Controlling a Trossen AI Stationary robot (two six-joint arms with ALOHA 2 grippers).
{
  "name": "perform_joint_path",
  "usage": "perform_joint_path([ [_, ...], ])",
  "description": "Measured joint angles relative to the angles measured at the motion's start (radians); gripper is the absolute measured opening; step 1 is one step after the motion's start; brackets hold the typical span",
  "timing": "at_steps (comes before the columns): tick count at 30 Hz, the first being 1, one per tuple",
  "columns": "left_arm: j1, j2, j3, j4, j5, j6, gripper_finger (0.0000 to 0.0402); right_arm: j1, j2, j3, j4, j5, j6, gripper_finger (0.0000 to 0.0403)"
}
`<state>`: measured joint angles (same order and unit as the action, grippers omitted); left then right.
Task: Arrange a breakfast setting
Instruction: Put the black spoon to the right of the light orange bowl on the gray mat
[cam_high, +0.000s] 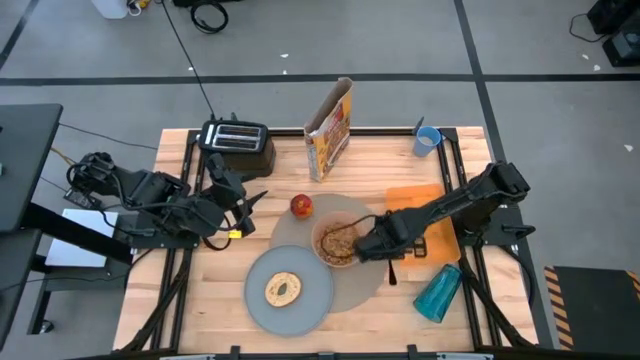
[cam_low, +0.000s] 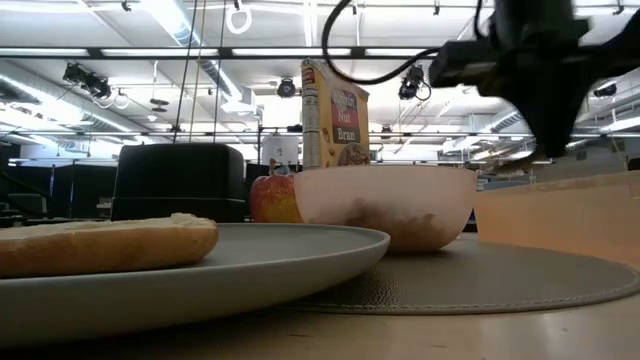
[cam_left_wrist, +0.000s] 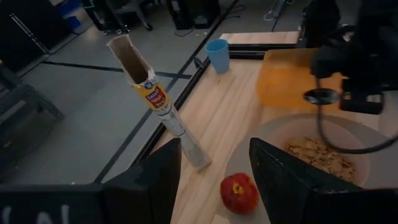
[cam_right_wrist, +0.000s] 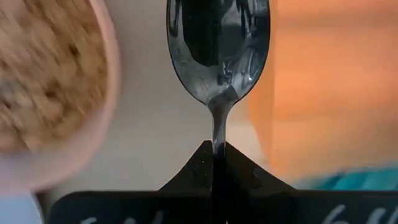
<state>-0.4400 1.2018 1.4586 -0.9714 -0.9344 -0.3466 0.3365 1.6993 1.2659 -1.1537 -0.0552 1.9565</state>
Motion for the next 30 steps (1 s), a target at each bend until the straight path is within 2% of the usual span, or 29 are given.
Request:
perform_joint_path([
  [5,-0.002,0.0,0.0,-0.004,0.001,-0.007,0.0197,-0.068,0.0,0.0,0.008,0.04,-0.1,0.0016],
  [12,-0.028,0.0,0.0,-0.013,0.007,-0.036,0.0197,-0.091,0.0,-0.039,0.018,0.038,-0.16,0.0016],
  [22,-0.036,0.0,0.0,-0.008,0.007,-0.062,0.0197,-0.091,0.001,-0.155,0.216,0.059,-0.202,0.0016],
  [30,-0.035,0.0,0.0,0.014,0.007,-0.062,0.0197,-0.094,0.001,-0.165,0.339,0.065,-0.249,0.0016],
])
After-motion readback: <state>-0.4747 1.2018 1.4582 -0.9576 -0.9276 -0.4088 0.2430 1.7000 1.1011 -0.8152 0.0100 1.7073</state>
